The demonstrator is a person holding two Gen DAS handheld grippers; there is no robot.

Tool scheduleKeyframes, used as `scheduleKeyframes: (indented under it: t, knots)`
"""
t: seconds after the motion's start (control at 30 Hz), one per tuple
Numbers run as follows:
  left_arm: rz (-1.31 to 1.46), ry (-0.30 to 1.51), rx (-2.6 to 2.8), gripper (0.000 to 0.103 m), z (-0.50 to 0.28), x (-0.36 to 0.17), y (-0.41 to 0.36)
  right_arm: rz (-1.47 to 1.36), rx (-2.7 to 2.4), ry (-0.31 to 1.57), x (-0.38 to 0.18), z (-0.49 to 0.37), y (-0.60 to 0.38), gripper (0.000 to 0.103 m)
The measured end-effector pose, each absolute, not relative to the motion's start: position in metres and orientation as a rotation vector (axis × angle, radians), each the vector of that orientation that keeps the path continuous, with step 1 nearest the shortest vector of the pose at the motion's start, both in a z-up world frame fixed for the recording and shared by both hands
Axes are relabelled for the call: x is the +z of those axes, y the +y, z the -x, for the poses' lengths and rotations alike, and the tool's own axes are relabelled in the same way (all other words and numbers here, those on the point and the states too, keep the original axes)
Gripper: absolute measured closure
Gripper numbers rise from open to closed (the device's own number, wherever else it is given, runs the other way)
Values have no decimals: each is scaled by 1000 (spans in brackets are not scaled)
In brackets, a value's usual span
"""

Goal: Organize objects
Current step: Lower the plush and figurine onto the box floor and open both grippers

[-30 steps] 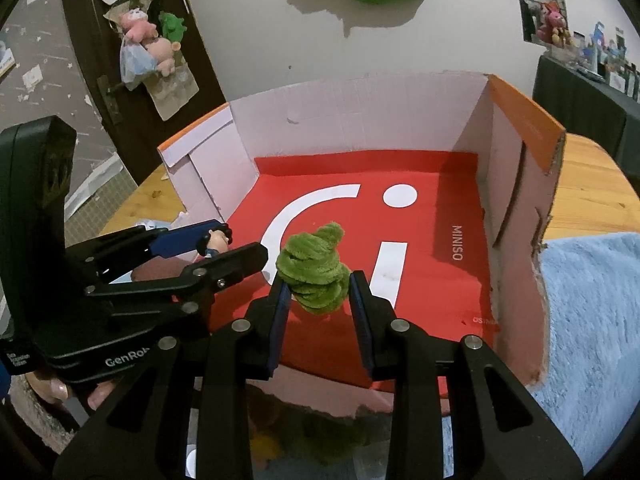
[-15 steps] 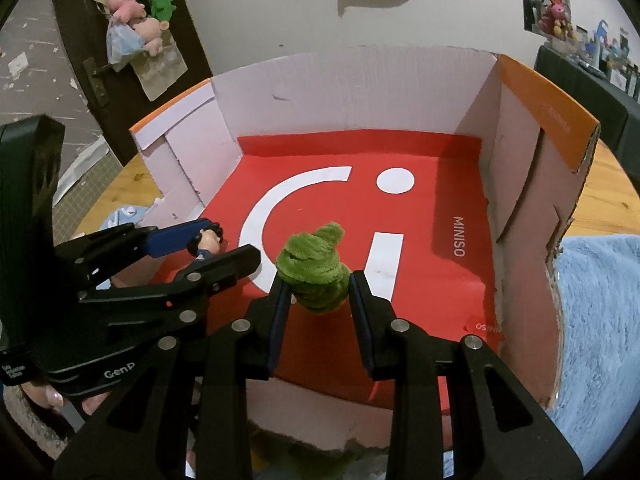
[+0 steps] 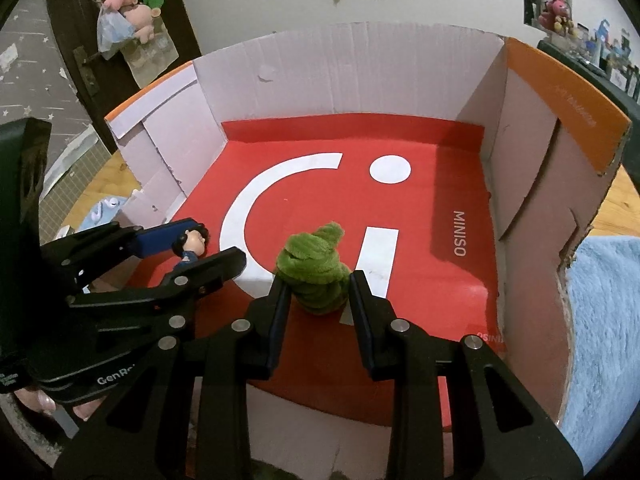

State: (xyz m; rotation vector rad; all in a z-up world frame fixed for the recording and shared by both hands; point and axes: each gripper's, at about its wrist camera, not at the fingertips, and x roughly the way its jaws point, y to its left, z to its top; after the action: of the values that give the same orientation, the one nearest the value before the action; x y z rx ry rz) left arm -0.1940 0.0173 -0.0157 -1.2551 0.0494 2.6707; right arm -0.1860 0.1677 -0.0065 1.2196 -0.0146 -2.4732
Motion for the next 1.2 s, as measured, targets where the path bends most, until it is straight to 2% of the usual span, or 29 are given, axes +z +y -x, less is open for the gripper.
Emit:
scheduleKeyframes:
  t: [0.7,1.0,1.1,1.13,1.2]
  knots:
    - [1251,63,2674,50,192,-16,19,-1216,-2475,-32,-6,186,169,74]
    - [1242,64,2676,43,191,-13,20,-1199,-2474,-48,-2,182,172,73]
    - [1229,60,2685,43,190,-9,19,-1193,-2482,-52,0,180,173,70]
    - [1224,59,2688,42,189,-8,19,-1189,-2484,-53,1,179,173,63]
    - [1215,58,2692,42,187,-5,18,-1174,-2496,-50,4,177,174,58]
